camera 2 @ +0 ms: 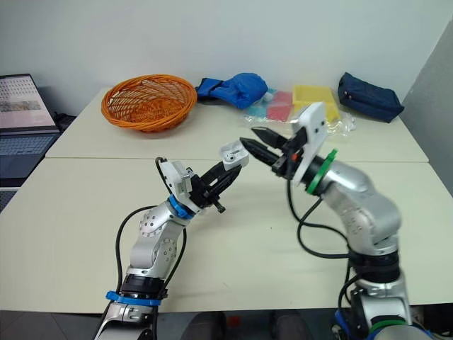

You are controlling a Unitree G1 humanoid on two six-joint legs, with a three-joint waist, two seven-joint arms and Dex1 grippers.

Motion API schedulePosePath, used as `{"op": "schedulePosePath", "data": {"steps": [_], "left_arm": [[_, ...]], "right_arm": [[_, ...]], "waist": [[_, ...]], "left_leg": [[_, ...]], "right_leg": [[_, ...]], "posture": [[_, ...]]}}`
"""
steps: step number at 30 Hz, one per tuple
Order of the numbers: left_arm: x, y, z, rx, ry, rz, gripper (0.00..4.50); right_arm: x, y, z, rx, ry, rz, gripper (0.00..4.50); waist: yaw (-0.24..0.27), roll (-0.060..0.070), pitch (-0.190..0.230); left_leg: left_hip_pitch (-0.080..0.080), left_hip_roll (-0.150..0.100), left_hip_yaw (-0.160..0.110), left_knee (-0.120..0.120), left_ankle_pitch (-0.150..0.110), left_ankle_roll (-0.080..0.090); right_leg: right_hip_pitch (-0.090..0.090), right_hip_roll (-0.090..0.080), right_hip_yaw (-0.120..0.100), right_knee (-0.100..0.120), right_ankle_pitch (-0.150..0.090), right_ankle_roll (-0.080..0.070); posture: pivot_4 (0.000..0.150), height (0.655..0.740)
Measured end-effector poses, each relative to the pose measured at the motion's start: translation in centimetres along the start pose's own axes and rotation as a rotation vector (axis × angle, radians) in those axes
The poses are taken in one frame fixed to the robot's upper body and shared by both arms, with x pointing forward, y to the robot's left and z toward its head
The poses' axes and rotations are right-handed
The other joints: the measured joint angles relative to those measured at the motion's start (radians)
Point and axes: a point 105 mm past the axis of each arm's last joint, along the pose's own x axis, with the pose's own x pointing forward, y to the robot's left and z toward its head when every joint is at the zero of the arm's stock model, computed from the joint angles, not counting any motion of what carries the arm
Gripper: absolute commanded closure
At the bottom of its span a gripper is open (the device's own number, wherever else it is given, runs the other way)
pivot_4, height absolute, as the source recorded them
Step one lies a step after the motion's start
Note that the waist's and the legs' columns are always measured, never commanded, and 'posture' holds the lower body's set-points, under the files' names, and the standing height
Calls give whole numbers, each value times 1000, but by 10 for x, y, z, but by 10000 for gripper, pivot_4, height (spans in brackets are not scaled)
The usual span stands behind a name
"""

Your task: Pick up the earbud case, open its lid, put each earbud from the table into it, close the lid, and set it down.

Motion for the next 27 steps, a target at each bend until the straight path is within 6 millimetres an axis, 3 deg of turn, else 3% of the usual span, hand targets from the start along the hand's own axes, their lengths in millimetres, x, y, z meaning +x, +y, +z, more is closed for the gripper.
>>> {"op": "schedulePosePath", "data": {"steps": [3,7,12,16,19,20,23,27], "left_arm": [[-2,1,-1,0,11,-17,37561],[-8,6,2,14,15,-15,37561],[-8,6,2,7,11,-13,37561],[-8,4,1,2,8,-2,37561],[-10,4,3,8,2,13,37561],[-9,3,4,12,-2,13,37561],[-9,4,5,14,1,12,37561],[-10,5,4,11,8,20,37561]], "right_arm": [[-29,-28,-10,-69,157,-84,27953],[-79,-63,-53,-97,488,-193,27953],[-110,-94,-83,-35,632,-347,27953],[-119,-107,-105,13,640,-467,27953],[-134,-119,-137,77,649,-658,27953],[-139,-120,-147,85,665,-697,26057],[-141,-123,-155,94,660,-770,19562],[-138,-126,-159,94,606,-877,19562]], "waist": [[3,0,0],[4,0,0],[-3,0,0],[-1,0,0],[0,0,0],[0,0,0],[-2,1,1],[-1,1,1]], "left_leg": [[-1,0,-1,0,0,0],[-2,-2,2,-1,0,0],[-1,-1,2,-1,-1,1],[-1,0,0,0,-1,1],[-1,-1,2,-1,-1,1],[-2,-1,2,0,-1,1],[-1,-1,2,0,-1,1],[-1,-1,2,0,-1,1]], "right_leg": [[0,-1,-1,-3,0,0],[-1,-3,0,-4,0,0],[-1,-2,1,-3,0,1],[0,0,1,-3,0,1],[-1,-1,1,-3,0,1],[-1,-1,1,-3,0,1],[-1,-1,1,-3,0,1],[-1,0,1,-2,0,1]], "posture": [[1500,7400],[1500,7400],[1500,7400],[1500,7400],[1500,7400],[1500,7400],[1500,7400],[1500,7400]]}}
